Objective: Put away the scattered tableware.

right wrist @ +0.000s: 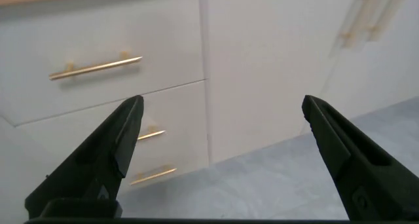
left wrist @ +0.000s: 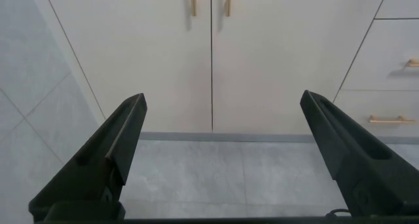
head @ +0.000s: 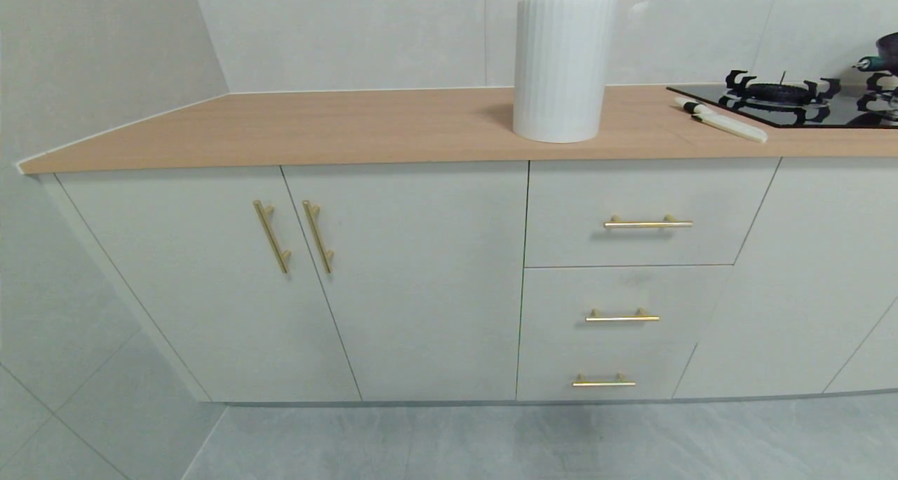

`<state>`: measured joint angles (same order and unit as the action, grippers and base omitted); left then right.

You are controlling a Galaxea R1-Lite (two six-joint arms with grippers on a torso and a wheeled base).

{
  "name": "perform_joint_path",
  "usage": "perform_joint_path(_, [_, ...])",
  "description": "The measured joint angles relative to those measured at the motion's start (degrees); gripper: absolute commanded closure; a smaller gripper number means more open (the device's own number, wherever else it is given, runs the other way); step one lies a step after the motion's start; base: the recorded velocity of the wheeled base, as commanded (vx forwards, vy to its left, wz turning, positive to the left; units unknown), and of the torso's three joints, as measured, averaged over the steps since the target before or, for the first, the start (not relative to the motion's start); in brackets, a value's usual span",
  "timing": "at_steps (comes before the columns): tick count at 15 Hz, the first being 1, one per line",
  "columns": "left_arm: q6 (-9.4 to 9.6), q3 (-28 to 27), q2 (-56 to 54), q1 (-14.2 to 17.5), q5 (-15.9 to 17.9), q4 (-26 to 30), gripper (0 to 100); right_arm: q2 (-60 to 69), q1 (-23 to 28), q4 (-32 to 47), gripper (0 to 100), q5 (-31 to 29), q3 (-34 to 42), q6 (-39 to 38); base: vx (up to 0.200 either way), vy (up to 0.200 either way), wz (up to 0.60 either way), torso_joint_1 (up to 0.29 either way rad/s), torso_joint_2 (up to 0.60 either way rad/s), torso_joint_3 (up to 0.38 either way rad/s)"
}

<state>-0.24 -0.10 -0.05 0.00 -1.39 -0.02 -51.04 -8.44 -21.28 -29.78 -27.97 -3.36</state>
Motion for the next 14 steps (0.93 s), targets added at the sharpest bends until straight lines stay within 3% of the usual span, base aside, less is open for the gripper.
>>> perform_joint_path(6, [0.00,0.00,0.02,-0.05,0.02,-0.02,0,26.88,2.33,8.56,0,-4.05,11.74,5.72,0.000,0.000,0.00,0.000,0.00,0.000])
perform_joint_path(10, [-0.02,0.00,0.02,-0.02,0.00,-0.02,0,43.11,6.38,19.61,0,-0.68,14.25,7.50,0.000,0.000,0.00,0.000,0.00,0.000])
perform_joint_path(14, [0.00,0.00,0.02,-0.05,0.00,-0.02,0,49.68,8.22,15.65,0,2.68,21.10,7.70,0.000,0.000,0.00,0.000,0.00,0.000])
